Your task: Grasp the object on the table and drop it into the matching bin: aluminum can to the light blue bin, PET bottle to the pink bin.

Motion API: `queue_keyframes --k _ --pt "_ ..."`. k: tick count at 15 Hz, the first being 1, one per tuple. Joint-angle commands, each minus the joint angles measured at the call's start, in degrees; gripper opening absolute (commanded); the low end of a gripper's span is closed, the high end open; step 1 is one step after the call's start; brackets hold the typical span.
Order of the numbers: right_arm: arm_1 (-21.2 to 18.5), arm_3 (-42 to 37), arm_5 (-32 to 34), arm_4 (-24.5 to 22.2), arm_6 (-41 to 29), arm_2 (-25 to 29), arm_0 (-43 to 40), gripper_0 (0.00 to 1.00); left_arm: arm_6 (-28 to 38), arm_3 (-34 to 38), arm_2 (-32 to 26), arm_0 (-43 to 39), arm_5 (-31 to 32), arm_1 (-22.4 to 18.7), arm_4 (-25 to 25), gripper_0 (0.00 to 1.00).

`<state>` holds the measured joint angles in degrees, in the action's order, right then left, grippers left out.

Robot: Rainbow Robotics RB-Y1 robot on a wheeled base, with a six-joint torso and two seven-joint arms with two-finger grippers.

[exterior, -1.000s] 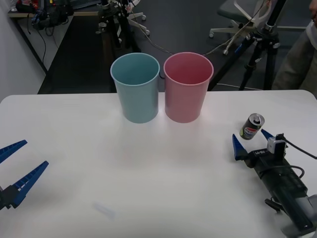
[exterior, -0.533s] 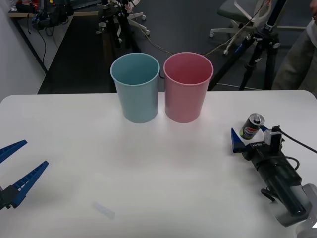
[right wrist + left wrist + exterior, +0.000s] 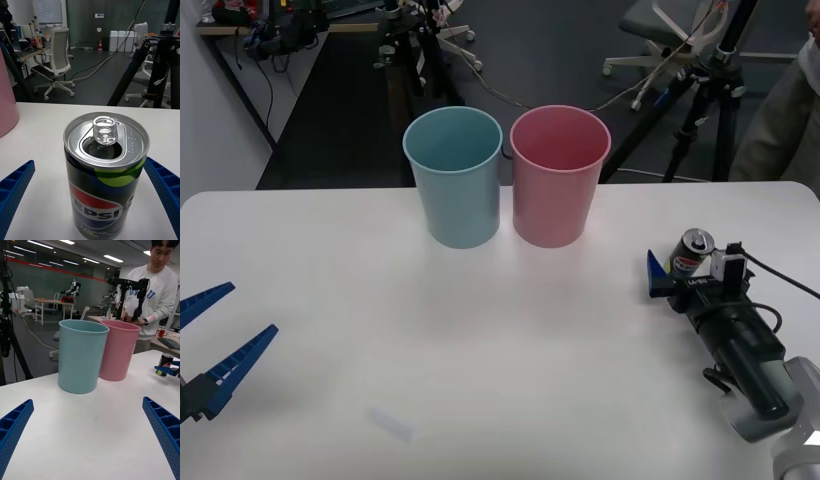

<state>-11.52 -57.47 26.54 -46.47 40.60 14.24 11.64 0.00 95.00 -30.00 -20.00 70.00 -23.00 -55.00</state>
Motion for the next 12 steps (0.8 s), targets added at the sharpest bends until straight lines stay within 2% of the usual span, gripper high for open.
queue_keyframes --k 1,12 --pt "-0.1 0.0 -0.9 0.0 -0.2 -0.3 0.5 1.0 0.0 0.0 0.0 0.0 0.0 0.0 0.0 1.0" --pt "-1.0 0.0 -2.6 0.0 -1.8 -0.8 1.2 1.0 0.0 0.0 0.0 0.0 0.0 0.0 0.0 1.0"
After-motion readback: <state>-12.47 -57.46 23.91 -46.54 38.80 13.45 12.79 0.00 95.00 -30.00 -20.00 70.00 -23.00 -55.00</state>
